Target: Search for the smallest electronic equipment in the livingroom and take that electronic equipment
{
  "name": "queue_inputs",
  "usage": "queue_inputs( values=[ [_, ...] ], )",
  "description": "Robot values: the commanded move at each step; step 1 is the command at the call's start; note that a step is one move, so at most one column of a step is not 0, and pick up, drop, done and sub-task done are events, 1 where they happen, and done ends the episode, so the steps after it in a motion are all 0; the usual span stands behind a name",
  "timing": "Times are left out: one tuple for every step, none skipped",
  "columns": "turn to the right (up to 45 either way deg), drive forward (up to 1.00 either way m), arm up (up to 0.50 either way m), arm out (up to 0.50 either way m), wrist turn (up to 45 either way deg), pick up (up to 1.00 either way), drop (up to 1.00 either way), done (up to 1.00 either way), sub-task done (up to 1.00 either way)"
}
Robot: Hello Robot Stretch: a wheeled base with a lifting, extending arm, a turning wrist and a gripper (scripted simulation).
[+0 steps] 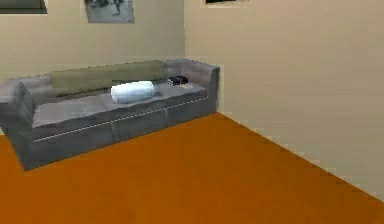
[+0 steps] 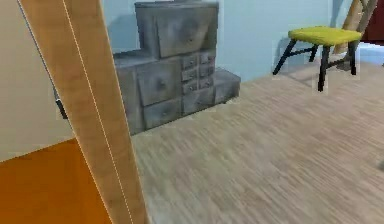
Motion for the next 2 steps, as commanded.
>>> queue_inputs(
  values=[
    [-9.0, 0.00, 0.00, 0.00, 0.0, 0.00, 0.00, 0.00, 0.00],
    [0.0, 0.30, 0.00, 0.00, 0.0, 0.00, 0.00, 0.00, 0.00]
  ],
)
